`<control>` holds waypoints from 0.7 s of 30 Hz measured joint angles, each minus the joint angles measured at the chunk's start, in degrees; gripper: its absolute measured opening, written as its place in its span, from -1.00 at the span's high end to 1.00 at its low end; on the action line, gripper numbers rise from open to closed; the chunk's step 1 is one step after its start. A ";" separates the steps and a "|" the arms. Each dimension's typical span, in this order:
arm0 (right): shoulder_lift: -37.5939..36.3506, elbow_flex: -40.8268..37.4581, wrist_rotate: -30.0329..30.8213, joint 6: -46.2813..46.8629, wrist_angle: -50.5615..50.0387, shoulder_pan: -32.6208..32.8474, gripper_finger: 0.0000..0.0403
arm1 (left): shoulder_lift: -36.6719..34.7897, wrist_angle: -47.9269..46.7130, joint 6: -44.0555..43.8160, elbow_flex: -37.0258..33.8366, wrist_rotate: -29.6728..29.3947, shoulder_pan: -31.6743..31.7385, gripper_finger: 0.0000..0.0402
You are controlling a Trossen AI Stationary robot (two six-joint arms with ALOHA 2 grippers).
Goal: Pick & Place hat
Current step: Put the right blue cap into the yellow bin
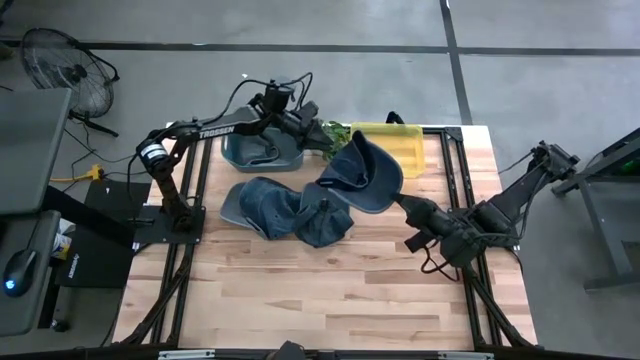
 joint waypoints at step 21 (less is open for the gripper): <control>0.00 0.00 0.69 1.51 0.28 -0.91 0.98 | 0.00 3.60 -1.75 -0.02 -1.81 -8.47 -0.06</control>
